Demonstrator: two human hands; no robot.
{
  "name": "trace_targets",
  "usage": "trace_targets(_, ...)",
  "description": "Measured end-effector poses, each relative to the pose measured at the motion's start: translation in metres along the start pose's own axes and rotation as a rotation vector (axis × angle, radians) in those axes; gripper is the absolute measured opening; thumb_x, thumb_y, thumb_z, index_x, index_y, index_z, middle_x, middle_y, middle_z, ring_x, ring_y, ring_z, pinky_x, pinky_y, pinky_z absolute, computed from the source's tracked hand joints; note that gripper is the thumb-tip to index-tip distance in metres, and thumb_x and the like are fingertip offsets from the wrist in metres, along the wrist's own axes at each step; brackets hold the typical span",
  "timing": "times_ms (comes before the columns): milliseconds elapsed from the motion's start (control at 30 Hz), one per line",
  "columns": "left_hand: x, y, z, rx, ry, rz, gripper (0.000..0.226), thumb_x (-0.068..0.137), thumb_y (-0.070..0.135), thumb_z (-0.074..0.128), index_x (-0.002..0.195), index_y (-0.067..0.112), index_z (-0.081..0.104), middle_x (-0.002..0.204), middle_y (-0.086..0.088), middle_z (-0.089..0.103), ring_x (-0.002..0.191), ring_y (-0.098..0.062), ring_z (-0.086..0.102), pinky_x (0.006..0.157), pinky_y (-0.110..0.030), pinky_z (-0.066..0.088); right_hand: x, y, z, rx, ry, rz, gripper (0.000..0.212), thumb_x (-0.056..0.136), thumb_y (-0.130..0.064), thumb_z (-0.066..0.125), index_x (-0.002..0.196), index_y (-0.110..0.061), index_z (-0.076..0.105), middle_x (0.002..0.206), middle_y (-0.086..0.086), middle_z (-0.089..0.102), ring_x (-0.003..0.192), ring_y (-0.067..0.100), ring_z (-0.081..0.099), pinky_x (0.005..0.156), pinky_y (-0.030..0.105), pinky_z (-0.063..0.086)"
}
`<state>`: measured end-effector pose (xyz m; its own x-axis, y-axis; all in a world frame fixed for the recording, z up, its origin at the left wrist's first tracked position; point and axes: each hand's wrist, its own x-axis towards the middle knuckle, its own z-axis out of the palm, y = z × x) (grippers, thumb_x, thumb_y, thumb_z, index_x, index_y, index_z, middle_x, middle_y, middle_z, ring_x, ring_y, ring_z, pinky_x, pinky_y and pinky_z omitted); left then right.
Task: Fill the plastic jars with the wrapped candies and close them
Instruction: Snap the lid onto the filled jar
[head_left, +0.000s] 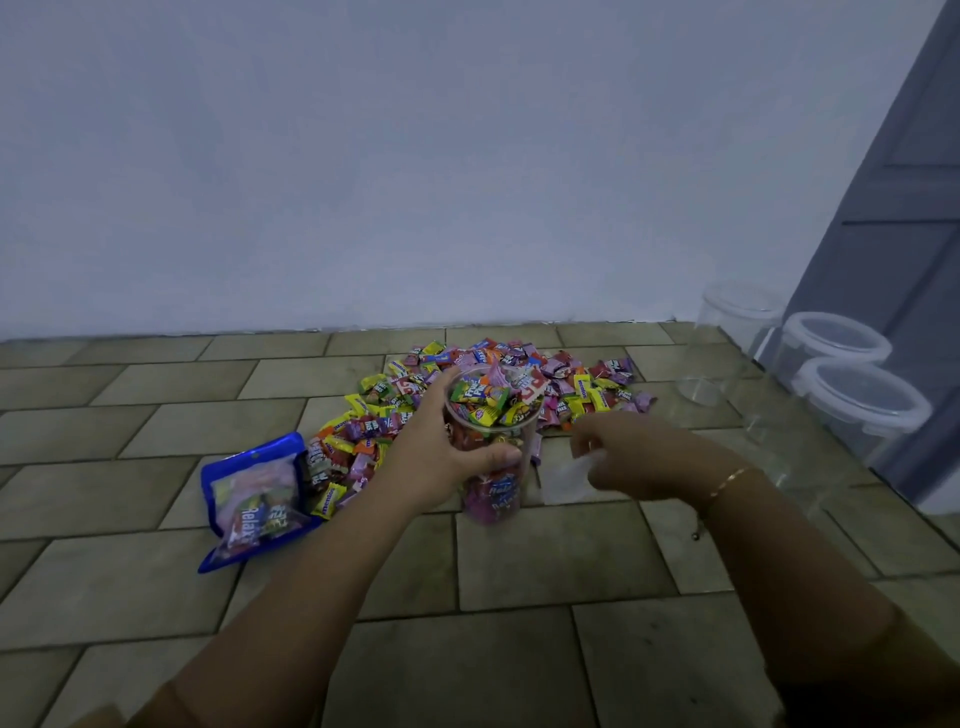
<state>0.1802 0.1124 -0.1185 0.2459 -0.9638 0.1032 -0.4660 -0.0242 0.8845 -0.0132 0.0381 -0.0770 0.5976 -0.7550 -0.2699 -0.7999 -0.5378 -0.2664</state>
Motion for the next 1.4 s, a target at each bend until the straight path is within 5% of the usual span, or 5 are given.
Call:
trace_targets(367, 0.005, -0.007, 0.0, -0.032, -0.018, 0.005, 0.105, 0.062, 0.032, 0.086, 0.145, 0.031, 0.022, 0.129, 0.017, 0.042, 0.117, 0.001, 0.041, 0.095, -0.012, 0.032, 0.021, -0.024, -0.05, 0.465, 0.371, -0.303, 0.03, 0.084, 0.007, 0.04, 0.081, -0.021, 0.051, 0.074, -0.004, 0.052, 0.059, 0.011, 0.042, 0.053, 0.021, 0.035)
trace_targets(533, 0.007, -0.012, 0.001, -0.065, -0.015, 0.007, 0.094, 0.062, 0.029, 0.087, 0.133, 0.043, 0.027, 0.122, 0.022, 0.047, 0.112, 0.003, 0.047, 0.077, 0.007, 0.033, 0.043, -0.063, -0.049, 0.295, 0.351, -0.326, 0.03, 0.086, 0.006, 0.039, 0.088, -0.016, 0.06, 0.084, -0.002, 0.058, 0.076, 0.015, 0.055, 0.053, 0.008, 0.035)
trace_targets(667, 0.01, -0.019, 0.003, -0.121, -0.018, 0.015, 0.102, 0.052, 0.042, 0.089, 0.138, 0.033, 0.034, 0.127, 0.016, 0.054, 0.117, -0.005, 0.053, 0.093, -0.018, 0.047, 0.058, -0.082, -0.02, -0.056, 0.264, -0.318, 0.027, 0.09, -0.009, 0.044, 0.102, -0.029, 0.058, 0.134, 0.002, 0.044, 0.122, 0.02, 0.042, 0.102, 0.039, 0.034)
trace_targets(967, 0.008, -0.023, 0.006, -0.192, 0.004, 0.02, 0.093, 0.049, 0.038, 0.087, 0.13, 0.034, 0.041, 0.116, 0.021, 0.06, 0.103, 0.007, 0.058, 0.082, -0.012, 0.049, 0.046, -0.073, -0.019, 0.179, 0.311, -0.298, 0.035, 0.095, -0.015, 0.04, 0.128, -0.012, 0.052, 0.133, 0.007, 0.047, 0.121, 0.023, 0.045, 0.093, 0.027, 0.034)
trace_targets(1400, 0.009, -0.026, 0.006, -0.277, -0.021, 0.022, 0.081, 0.061, 0.007, 0.086, 0.129, 0.024, 0.044, 0.111, 0.011, 0.065, 0.099, 0.002, 0.063, 0.075, -0.012, 0.05, 0.037, -0.054, -0.02, 0.14, 0.151, -0.355, 0.076, 0.074, -0.058, 0.065, 0.14, -0.048, 0.028, 0.156, -0.002, 0.017, 0.144, 0.017, 0.012, 0.116, 0.043, 0.018)
